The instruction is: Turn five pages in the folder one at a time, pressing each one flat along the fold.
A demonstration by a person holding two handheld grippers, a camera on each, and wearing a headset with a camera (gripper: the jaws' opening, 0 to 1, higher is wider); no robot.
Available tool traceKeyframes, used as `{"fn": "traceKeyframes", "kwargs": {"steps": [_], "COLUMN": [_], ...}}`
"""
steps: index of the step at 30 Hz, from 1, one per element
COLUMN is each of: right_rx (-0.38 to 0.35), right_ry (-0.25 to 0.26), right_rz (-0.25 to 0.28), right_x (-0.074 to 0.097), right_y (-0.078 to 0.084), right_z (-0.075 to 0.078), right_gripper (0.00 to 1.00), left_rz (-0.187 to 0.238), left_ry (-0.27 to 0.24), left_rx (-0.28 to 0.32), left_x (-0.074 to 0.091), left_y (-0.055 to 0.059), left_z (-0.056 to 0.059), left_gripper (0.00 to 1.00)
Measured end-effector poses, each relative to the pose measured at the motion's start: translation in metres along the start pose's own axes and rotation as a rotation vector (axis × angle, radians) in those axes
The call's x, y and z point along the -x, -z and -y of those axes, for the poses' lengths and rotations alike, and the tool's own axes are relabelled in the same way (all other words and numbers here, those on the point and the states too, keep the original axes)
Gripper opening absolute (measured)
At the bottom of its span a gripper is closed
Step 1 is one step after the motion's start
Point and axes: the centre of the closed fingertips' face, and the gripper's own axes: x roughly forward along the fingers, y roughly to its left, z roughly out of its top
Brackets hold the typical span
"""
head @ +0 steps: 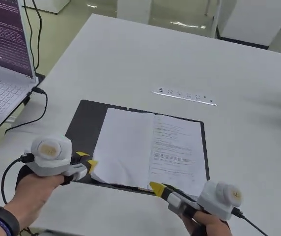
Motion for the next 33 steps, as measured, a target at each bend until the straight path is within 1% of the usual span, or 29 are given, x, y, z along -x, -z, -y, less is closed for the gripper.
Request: {"fn": "traceKeyframes", "kwargs": {"steps": [3, 5, 8, 10, 12, 14, 15, 17, 18, 19, 21, 22, 23, 26, 28, 30, 31, 33], "right_rx": [-0.009, -0.014, -0.009, -0.006, -0.002, 0.004, 0.006, 0.016, 0.027, 0.038, 0.053, 0.06, 0.072, 0.084, 0.09, 0.108, 0.112, 0.123], "right_ry": [0.014, 0.023, 0.033, 0.036, 0.033, 0.03, 0.027, 0.022, 0.019, 0.014, -0.001, -0.006, -0.01, -0.017, -0.026, -0.026, -0.025, -0.025], "right_rz": [-0.004, -0.008, -0.019, -0.028, -0.036, -0.044, -0.046, -0.051, -0.052, -0.055, -0.062, -0.066, -0.072, -0.065, -0.053, -0.052, -0.052, -0.045], "right_x": [0.007, 0.011, 0.014, 0.015, 0.016, 0.016, 0.016, 0.013, 0.012, 0.01, 0.006, 0.003, -0.001, -0.012, -0.023, -0.034, -0.036, -0.047], "right_y": [0.003, 0.005, 0.009, 0.011, 0.013, 0.013, 0.013, 0.01, 0.009, 0.006, 0.001, -0.001, -0.006, -0.019, -0.03, -0.04, -0.042, -0.052], "right_z": [0.008, 0.012, 0.017, 0.018, 0.018, 0.018, 0.018, 0.017, 0.017, 0.016, 0.013, 0.013, 0.013, 0.012, 0.011, 0.011, 0.012, 0.016], "right_gripper": [0.35, 0.35, 0.32, 0.31, 0.31, 0.31, 0.31, 0.3, 0.29, 0.27, 0.25, 0.24, 0.24, 0.22, 0.2, 0.17, 0.16, 0.14], "left_rz": [-0.01, -0.025, -0.056, -0.071, -0.089, -0.103, -0.114, -0.164, -0.194, -0.221, -0.233, -0.209, -0.222, -0.231, -0.24, -0.241, -0.24, -0.238], "left_ry": [0.003, 0.002, -0.004, -0.012, -0.016, -0.015, -0.017, -0.027, -0.036, -0.041, -0.032, -0.046, -0.052, -0.074, -0.084, -0.085, -0.086, -0.079], "left_rx": [0.007, 0.008, 0.017, 0.036, 0.059, 0.06, 0.056, 0.033, 0.005, -0.023, -0.031, -0.04, -0.037, -0.045, -0.075, -0.07, -0.046, -0.023], "left_x": [-0.006, -0.01, -0.018, -0.022, -0.025, -0.029, -0.031, -0.033, -0.033, -0.033, -0.034, -0.034, -0.033, -0.032, -0.031, -0.031, -0.031, -0.031], "left_y": [0.001, 0.004, 0.011, 0.016, 0.022, 0.027, 0.03, 0.041, 0.047, 0.053, 0.058, 0.054, 0.055, 0.054, 0.055, 0.055, 0.054, 0.055], "left_z": [0.002, 0.003, 0.002, 0.0, -0.001, -0.001, -0.002, -0.004, -0.006, -0.006, -0.001, -0.002, -0.002, -0.003, -0.003, -0.005, -0.006, -0.008], "left_gripper": [0.09, 0.07, 0.03, 0.0, 0.0, 0.0, 0.0, 0.0, 0.0, 0.0, 0.0, 0.0, 0.0, 0.0, 0.0, 0.0, 0.0, 0.0]}}
